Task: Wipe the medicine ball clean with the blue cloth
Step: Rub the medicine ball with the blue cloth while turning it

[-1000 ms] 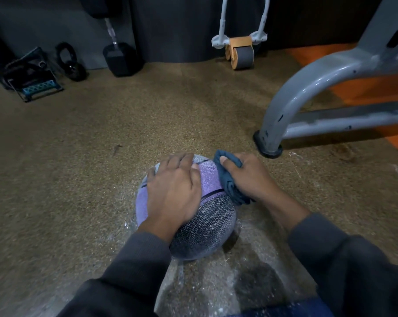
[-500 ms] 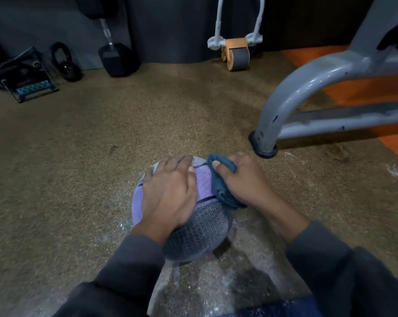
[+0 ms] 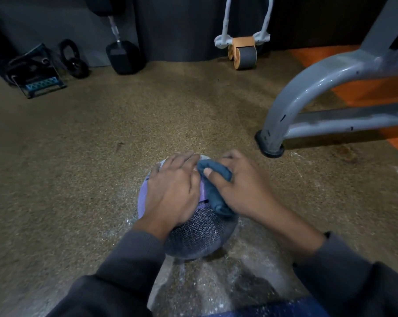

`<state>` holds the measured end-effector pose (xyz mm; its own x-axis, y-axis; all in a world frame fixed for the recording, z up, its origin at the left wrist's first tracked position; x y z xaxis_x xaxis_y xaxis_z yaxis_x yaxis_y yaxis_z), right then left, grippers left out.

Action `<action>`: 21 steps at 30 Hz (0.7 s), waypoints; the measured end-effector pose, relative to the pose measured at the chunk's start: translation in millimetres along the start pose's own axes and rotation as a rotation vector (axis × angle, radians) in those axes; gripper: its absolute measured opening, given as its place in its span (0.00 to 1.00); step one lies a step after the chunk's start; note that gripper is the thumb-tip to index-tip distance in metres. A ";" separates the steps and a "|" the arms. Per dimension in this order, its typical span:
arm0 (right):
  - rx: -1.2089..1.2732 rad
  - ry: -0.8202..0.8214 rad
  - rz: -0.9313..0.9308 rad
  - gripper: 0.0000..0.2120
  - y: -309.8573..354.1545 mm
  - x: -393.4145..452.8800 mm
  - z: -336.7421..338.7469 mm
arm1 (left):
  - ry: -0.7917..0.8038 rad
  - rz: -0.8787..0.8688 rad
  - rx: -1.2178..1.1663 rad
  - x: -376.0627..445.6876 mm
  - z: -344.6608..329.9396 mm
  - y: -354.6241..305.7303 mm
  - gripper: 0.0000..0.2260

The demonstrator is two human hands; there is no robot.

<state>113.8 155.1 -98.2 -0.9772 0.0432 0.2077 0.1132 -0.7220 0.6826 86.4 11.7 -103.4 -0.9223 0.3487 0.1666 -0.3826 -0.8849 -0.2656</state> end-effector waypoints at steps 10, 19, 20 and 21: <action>0.067 0.033 -0.189 0.17 -27.2 28.0 3.9 | 0.023 -0.034 0.017 4.1 -0.1 -8.6 0.28; 0.227 0.152 -0.341 0.16 -41.7 44.9 -0.6 | 0.006 -0.100 0.009 -9.5 0.6 -11.3 0.28; 0.181 0.168 -0.340 0.09 -43.9 45.8 -1.1 | 0.007 -0.105 0.008 -9.3 0.9 -11.3 0.28; 0.143 0.170 -0.348 0.05 -45.3 44.0 -2.7 | 0.008 -0.114 0.004 -8.6 1.4 -10.8 0.29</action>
<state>65.2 187.8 -121.8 -0.9759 0.1445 -0.1636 -0.2175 -0.5803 0.7848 98.5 17.8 -100.6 -0.8733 0.4494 0.1882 -0.4847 -0.8405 -0.2420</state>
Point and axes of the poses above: each hand's wrist, its own x-axis towards the middle knuckle, its own z-axis out of the back of the hand, y = z × x, the point moved 4 cm from there along x, towards the middle knuckle
